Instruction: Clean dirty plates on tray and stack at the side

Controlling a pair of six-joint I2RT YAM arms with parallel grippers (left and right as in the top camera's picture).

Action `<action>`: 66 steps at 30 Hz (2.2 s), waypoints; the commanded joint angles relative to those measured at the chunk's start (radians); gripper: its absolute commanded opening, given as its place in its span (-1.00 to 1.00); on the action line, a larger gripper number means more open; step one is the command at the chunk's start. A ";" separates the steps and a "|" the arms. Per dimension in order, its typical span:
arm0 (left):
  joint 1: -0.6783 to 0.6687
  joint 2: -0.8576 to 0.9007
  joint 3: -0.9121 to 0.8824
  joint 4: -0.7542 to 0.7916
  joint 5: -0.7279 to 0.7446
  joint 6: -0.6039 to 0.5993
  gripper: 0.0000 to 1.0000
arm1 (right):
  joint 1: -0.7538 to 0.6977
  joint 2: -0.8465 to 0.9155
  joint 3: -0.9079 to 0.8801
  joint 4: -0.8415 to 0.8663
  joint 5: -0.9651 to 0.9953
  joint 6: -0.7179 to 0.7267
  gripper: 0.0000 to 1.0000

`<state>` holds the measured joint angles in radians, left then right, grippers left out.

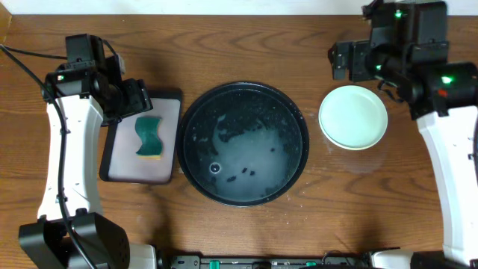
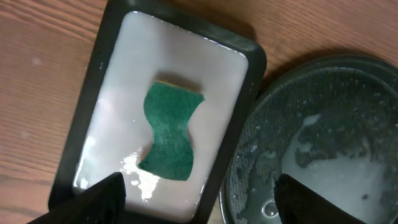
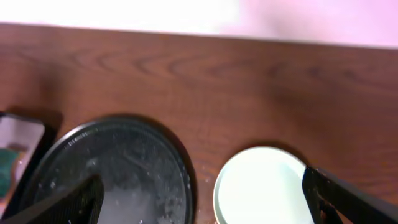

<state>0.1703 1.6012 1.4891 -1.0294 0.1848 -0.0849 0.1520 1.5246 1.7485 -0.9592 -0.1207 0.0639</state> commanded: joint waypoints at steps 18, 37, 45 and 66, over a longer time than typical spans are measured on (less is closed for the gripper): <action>0.005 0.007 0.013 -0.006 0.009 -0.005 0.56 | 0.006 -0.026 0.016 -0.145 -0.029 -0.013 0.98; 0.005 0.007 0.013 -0.006 0.009 -0.005 0.57 | -0.067 -0.492 -0.579 0.275 -0.046 -0.055 0.99; 0.005 0.007 0.013 -0.006 0.009 -0.005 0.56 | -0.087 -0.883 -1.011 0.563 -0.060 -0.130 0.98; 0.005 0.007 0.013 -0.006 0.009 -0.005 0.57 | -0.087 -1.405 -1.654 1.024 -0.014 -0.109 0.98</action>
<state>0.1703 1.6028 1.4891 -1.0321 0.1852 -0.0853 0.0692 0.1501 0.1276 0.0452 -0.1425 -0.0555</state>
